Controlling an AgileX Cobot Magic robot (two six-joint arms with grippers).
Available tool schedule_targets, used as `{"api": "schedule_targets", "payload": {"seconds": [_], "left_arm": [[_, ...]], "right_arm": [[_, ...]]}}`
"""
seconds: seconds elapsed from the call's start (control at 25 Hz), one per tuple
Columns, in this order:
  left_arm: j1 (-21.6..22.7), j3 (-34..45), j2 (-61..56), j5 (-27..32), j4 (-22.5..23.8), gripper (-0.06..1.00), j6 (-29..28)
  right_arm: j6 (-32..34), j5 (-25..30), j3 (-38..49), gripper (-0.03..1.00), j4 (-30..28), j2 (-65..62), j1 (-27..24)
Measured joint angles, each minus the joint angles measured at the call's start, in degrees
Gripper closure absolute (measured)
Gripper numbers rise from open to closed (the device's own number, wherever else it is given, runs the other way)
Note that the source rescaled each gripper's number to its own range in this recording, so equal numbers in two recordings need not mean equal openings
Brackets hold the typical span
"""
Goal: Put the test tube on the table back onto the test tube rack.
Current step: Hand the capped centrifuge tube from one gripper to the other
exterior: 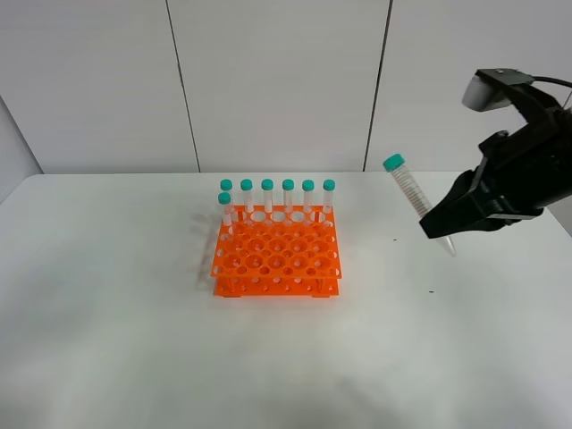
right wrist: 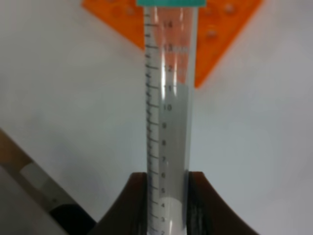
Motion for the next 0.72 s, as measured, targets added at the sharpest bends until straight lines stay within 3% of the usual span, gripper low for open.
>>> {"api": "schedule_targets", "payload": {"seconds": [0.2,0.36,0.56,0.72], "left_arm": [[0.00,0.00,0.00,0.00,0.00,-0.03,0.00],[0.00,0.00,0.00,0.00,0.00,-0.03,0.00],[0.00,-2.08,0.80,-2.00,-0.59,-0.03,0.00],[0.00,-6.41,10.21,-6.22,-6.05,-0.03,0.00]], "right_arm": [[1.88,-6.54,0.00,0.95,-0.39,4.94,11.85],[-0.52,-11.60,-0.17,0.95,0.40,9.22,18.81],[-3.25,-13.56,-0.17,0.95,2.87,11.84,20.12],[-3.51,-14.23,-0.17,0.95,3.28,11.96,20.12]]}}
